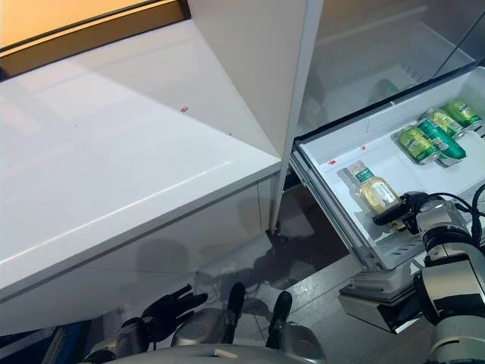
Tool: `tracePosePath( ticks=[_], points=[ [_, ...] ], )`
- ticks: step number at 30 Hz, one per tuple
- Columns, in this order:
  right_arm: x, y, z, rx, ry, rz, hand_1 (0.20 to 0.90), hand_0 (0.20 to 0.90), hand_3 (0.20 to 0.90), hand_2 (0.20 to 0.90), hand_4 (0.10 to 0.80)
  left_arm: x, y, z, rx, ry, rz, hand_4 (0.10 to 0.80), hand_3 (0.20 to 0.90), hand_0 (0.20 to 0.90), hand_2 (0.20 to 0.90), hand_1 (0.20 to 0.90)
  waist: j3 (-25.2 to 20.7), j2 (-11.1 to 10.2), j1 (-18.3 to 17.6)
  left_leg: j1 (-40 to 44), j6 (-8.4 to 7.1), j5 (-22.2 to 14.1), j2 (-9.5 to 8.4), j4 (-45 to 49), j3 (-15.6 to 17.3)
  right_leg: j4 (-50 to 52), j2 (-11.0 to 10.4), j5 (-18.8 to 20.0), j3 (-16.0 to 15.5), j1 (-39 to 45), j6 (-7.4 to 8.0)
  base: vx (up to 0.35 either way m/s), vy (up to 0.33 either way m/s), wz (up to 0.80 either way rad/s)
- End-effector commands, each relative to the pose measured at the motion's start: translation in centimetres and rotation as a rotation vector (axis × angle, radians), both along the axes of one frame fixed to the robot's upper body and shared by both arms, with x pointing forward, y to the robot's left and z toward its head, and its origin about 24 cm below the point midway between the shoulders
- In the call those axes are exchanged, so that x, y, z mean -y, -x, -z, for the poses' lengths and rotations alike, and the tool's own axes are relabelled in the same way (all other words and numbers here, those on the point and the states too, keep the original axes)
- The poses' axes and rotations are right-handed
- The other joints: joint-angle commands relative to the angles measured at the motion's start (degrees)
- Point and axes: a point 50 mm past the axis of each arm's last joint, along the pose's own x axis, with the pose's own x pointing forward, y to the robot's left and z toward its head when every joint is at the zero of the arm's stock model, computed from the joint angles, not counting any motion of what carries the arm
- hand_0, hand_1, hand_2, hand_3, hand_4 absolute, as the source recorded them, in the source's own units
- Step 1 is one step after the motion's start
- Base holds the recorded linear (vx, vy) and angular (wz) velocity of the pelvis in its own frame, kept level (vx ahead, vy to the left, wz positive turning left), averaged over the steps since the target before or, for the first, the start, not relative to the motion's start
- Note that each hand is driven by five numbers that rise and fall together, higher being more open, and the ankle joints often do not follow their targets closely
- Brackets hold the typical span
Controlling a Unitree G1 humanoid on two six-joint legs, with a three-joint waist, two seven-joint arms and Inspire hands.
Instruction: Put drinks into fridge and close the fridge
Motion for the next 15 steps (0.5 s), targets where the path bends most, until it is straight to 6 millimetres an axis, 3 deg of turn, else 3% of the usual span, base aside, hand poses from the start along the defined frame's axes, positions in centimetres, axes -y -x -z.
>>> tracePosePath(
  ticks=[1,2,9,15],
  points=[
    [2.3,-0.8,-6.4,0.077,0.140,-0.011,0.655,0.655,0.615,0.655,0.515,-1.3,0.3,-0.3,-0.001,-0.054,0.033,0.800,0.900,0.900,0.900,0.900,-3.1,-1.5,1.1,-4.0,-1.88,-5.7,1.08,7.4,3.8,11.9,-0.1,-9.4,2.1,-2.8,-0.14,0.043,-0.002,0.03],
    [2.3,-0.8,-6.3,0.075,0.133,-0.008,0.900,0.900,0.900,0.900,0.800,-1.3,0.3,-0.3,-0.001,-0.054,0.033,0.800,0.900,0.900,0.900,0.900,-3.1,-1.5,1.2,-4.0,-1.87,-5.7,1.06,7.4,3.8,12.0,-0.1,-9.4,2.0,-2.8,-0.15,0.034,-0.001,0.02],
    [2.0,-0.8,-5.9,0.149,0.019,0.020,0.900,0.900,0.900,0.900,0.800,-1.3,0.1,-0.6,0.013,-0.043,0.068,0.800,0.900,0.900,0.900,0.900,-2.4,-1.3,1.6,-3.9,-1.62,-5.9,0.80,7.8,3.6,12.4,-0.3,-9.4,1.8,-2.6,-0.08,0.012,0.000,0.01],
    [1.0,-1.8,-7.6,0.343,-0.045,-0.021,0.900,0.900,0.900,0.900,0.800,-1.8,0.1,-0.7,0.013,-0.093,0.064,0.800,0.900,0.900,0.900,0.900,-3.2,-2.2,0.6,-2.5,-1.28,-6.2,0.75,6.9,4.3,11.8,-0.3,-9.0,2.5,-1.7,0.42,0.022,0.010,-0.04]
  ],
)
